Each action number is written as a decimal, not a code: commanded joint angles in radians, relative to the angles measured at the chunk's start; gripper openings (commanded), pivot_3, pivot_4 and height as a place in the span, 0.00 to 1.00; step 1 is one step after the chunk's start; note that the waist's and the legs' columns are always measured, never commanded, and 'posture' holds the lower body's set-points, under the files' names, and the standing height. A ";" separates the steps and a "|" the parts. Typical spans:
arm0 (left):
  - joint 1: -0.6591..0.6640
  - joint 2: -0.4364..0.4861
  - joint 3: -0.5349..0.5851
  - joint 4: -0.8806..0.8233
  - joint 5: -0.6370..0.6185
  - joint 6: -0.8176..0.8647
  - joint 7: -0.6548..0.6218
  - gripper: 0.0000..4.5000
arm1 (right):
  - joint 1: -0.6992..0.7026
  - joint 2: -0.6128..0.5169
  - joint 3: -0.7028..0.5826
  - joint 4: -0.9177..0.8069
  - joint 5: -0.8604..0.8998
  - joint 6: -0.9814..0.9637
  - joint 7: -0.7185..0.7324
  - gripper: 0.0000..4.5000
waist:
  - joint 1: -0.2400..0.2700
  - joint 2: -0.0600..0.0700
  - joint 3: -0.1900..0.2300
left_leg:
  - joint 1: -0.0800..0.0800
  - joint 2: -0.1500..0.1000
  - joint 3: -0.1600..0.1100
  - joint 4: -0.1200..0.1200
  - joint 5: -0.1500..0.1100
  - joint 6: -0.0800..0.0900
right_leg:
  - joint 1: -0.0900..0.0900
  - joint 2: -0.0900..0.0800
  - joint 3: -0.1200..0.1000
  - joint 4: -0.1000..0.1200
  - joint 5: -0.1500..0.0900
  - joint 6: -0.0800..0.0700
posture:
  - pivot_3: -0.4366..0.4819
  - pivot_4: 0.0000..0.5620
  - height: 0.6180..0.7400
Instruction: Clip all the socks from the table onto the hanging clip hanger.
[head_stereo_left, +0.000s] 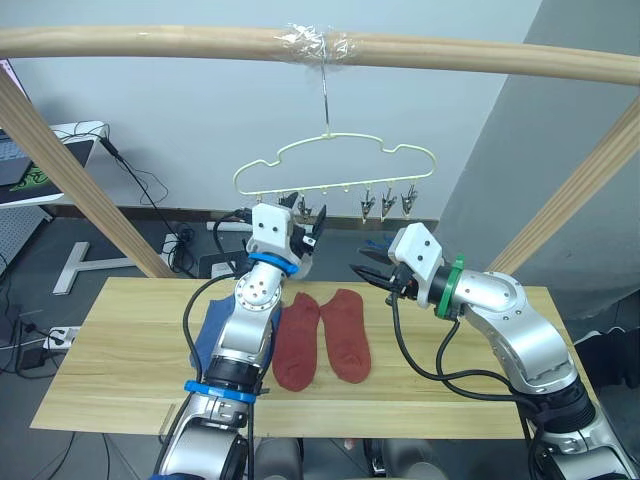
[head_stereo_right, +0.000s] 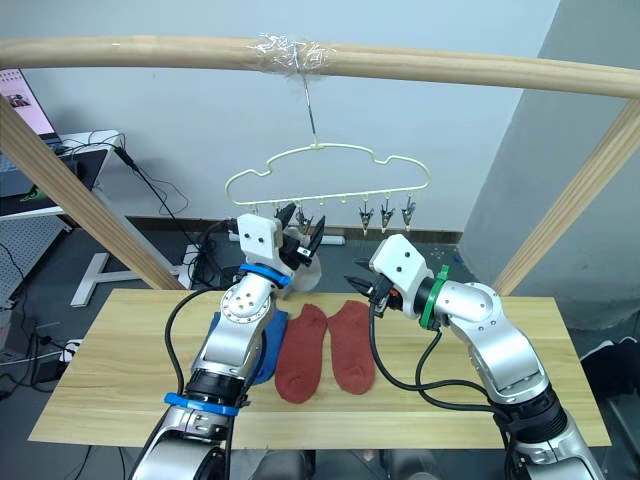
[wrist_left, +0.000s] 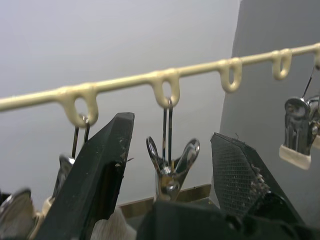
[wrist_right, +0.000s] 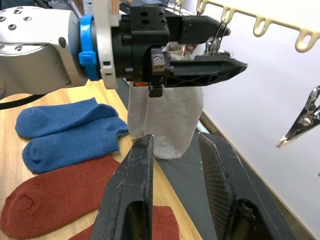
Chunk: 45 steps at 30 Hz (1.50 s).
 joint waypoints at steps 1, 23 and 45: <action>-0.015 -0.008 0.008 -0.009 -0.014 -0.027 -0.002 0.50 | -0.019 -0.003 -0.018 -0.019 0.007 -0.024 -0.001 0.32 | 0.000 0.000 0.000 | 0.000 0.000 0.000 0.000 0.000 0.000 | 0.000 0.000 0.000 0.000 0.000 0.000 | 0.39 0.25 0.71; -0.020 0.036 0.044 -0.060 -0.110 0.031 -0.115 0.00 | 0.088 0.175 0.170 0.327 -0.217 -0.181 -0.244 0.99 | -0.001 0.000 0.000 | 0.000 0.000 0.001 0.000 0.000 0.000 | 0.000 0.000 0.000 0.000 0.000 0.000 | 0.41 0.26 0.71; 0.026 0.076 0.056 -0.155 -0.144 0.115 -0.170 0.00 | -0.139 0.409 0.074 1.217 -0.270 -0.442 -0.308 0.91 | 0.017 0.000 0.000 | 0.001 0.001 0.001 -0.002 0.000 0.000 | 0.000 0.000 0.000 0.000 0.001 -0.001 | 0.50 0.30 0.71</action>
